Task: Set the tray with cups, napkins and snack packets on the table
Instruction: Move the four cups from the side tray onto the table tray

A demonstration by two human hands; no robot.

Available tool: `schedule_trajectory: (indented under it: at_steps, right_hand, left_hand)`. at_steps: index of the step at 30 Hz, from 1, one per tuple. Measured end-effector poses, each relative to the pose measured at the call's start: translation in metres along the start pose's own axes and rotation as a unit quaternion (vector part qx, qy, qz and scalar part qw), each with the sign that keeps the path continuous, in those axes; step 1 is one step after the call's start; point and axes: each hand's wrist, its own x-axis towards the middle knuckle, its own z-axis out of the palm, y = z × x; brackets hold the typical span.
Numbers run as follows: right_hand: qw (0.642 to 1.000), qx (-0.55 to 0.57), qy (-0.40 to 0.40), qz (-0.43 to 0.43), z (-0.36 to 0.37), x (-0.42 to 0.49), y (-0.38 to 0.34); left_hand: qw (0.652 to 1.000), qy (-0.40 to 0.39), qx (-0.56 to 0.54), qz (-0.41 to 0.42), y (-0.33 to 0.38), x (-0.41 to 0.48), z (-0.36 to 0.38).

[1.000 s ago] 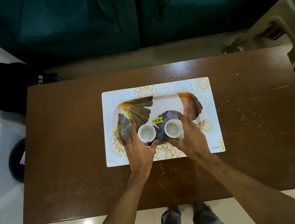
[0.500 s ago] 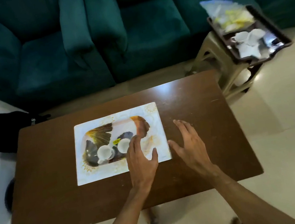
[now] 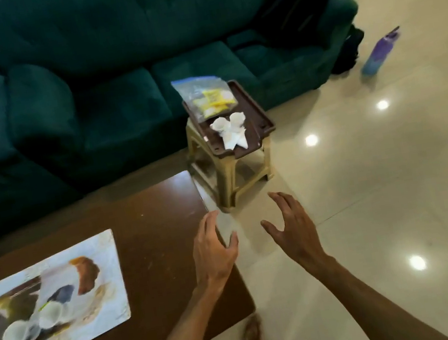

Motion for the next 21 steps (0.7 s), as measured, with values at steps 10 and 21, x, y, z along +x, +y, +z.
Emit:
schedule_trajectory:
  at_steps: [10,21]
  right_hand:
    - [0.996,0.066,-0.045,0.049,-0.003,0.181,0.079]
    - [0.987,0.129,-0.086,0.051,0.067,0.385,0.098]
  left_hand:
    - [0.997,0.029,-0.007,-0.073,0.026,0.195,0.084]
    - [0.977,0.099,-0.036,-0.188,0.019,0.366,0.147]
